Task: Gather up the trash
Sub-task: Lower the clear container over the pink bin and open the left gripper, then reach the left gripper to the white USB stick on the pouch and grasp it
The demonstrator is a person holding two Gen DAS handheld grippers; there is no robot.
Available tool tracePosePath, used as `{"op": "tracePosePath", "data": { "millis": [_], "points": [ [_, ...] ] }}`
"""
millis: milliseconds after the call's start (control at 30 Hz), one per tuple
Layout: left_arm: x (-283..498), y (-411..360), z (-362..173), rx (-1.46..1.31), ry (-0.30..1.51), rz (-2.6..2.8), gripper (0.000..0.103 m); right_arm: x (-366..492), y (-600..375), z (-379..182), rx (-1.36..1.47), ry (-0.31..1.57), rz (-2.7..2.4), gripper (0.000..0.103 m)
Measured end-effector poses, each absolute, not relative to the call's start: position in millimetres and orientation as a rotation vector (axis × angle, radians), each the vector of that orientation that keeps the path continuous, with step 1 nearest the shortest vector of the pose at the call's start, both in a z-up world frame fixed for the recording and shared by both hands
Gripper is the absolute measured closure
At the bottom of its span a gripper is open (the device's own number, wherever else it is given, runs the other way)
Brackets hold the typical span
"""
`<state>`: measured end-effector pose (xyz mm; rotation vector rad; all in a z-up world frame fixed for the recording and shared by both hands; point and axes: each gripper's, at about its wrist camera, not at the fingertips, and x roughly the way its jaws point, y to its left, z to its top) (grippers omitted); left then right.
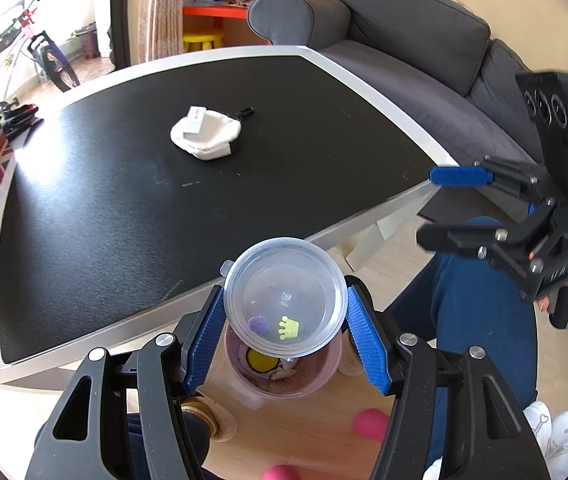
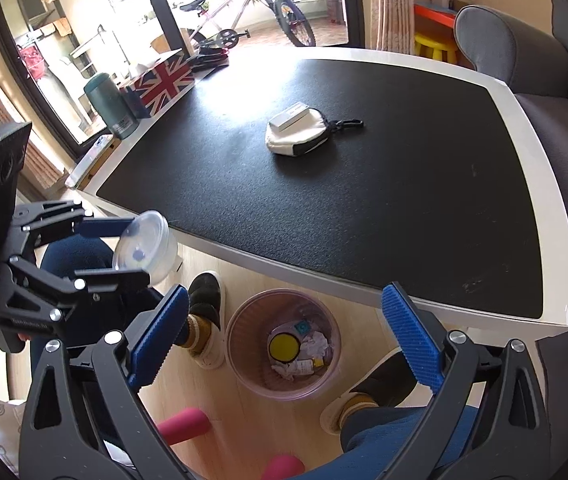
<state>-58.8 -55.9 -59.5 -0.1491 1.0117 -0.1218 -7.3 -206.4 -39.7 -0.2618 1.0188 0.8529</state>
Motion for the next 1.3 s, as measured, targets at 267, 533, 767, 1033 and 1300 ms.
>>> {"op": "tracePosePath", "data": {
  "millis": [267, 533, 767, 1033, 1300],
  "points": [
    [-58.5, -66.6, -62.0, -0.151, 0.994, -0.17, 0.011, -0.9, -214.7, -35.4, -0.237, 1.005, 0.832, 0.008],
    [-55.3, -57.7, -62.9, -0.173, 0.997, -0.123, 0.008, -0.1, -217.5, -36.1, -0.23, 1.005, 0.827, 0.008],
    [-56.3, -53.8, -63.3, -0.181, 1.002, -0.108, 0.008, -1.1, -215.8, -37.6, -0.229, 1.01, 0.832, 0.007],
    [-57.3, -47.6, -61.1, -0.192, 0.995, -0.09, 0.008, -1.5, -213.8, -37.8, -0.233, 1.011, 0.834, 0.007],
    [-52.3, -36.3, -56.3, -0.199, 0.98, -0.07, 0.008, 5.9, -209.1, -34.8, -0.227, 1.002, 0.834, 0.007]
  ]
}}
